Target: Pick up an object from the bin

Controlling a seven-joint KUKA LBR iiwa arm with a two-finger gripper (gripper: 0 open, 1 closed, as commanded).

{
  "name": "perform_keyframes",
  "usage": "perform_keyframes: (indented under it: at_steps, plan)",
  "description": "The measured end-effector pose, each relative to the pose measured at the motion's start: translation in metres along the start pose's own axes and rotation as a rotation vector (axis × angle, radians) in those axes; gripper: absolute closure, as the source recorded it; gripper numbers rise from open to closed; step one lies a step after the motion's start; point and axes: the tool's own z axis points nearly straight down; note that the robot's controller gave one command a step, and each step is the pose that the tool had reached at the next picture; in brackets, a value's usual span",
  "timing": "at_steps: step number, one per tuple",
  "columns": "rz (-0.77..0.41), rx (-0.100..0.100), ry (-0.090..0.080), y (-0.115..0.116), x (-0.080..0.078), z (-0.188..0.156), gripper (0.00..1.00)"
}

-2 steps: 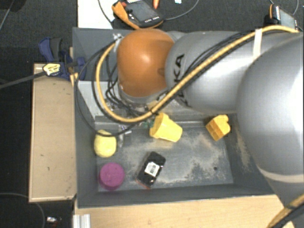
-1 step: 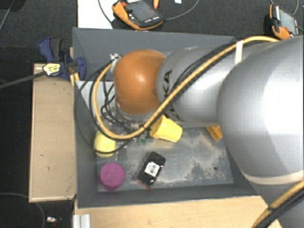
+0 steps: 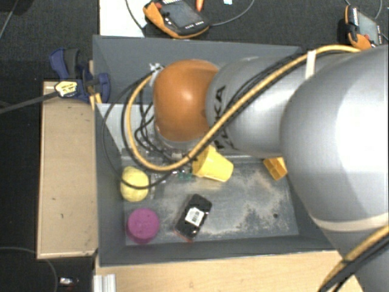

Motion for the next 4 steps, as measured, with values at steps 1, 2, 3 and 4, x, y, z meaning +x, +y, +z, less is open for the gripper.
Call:
perform_keyframes:
  at_steps: [1,2,3,4]
  plan:
    - [0.039,-0.003,-0.007,0.001,0.003,0.018,0.0]
    - [-0.325,0.005,-0.031,0.017,0.024,0.053,0.0]
    - [0.2,0.001,-0.003,0.01,-0.012,0.065,1.0]
    - [0.2,0.001,-0.003,0.01,-0.012,0.065,1.0]
